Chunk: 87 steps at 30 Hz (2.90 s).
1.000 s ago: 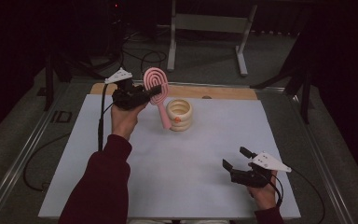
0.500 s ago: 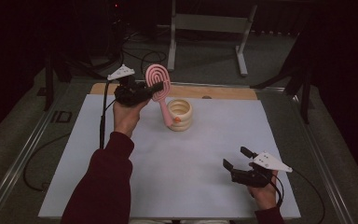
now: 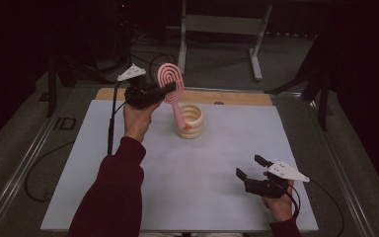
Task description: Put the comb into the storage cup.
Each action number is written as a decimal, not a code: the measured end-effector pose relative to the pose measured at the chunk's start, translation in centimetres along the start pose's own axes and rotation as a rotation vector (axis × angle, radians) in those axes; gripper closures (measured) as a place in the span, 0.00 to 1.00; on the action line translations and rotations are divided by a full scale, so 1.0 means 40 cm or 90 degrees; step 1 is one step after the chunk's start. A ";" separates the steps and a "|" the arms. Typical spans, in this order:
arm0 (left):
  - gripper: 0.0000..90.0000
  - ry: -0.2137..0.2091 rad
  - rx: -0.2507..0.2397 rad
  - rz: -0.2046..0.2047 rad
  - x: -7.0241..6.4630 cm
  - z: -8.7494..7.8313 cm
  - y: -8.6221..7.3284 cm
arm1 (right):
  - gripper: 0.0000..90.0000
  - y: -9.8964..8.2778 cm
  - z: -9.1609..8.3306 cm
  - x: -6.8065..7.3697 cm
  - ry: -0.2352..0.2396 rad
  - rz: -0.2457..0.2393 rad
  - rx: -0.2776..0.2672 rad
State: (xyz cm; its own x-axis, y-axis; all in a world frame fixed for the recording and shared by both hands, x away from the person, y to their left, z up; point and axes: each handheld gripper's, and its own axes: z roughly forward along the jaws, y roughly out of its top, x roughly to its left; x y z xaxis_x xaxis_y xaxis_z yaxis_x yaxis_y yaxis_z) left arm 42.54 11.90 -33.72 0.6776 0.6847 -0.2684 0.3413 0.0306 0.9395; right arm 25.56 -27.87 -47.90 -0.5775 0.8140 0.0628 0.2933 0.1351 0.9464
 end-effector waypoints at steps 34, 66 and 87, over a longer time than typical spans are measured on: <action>0.71 0.008 -0.020 0.002 -0.019 0.088 0.020 | 0.14 0.001 0.003 -0.010 0.005 0.009 -0.008; 0.71 0.051 -0.029 0.015 -0.017 0.132 -0.005 | 0.15 -0.002 0.006 -0.013 0.008 0.017 -0.008; 0.71 0.063 -0.016 0.024 -0.021 0.157 -0.028 | 0.15 -0.002 0.006 -0.012 0.011 0.017 -0.010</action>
State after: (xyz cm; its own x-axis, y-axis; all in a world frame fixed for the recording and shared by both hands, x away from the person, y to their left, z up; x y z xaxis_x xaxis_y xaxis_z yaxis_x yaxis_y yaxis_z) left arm 45.67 6.71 -35.88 0.6212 0.7547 -0.2111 0.2991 0.0206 0.9540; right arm 26.02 -28.14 -48.08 -0.5831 0.8071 0.0929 0.2960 0.1046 0.9494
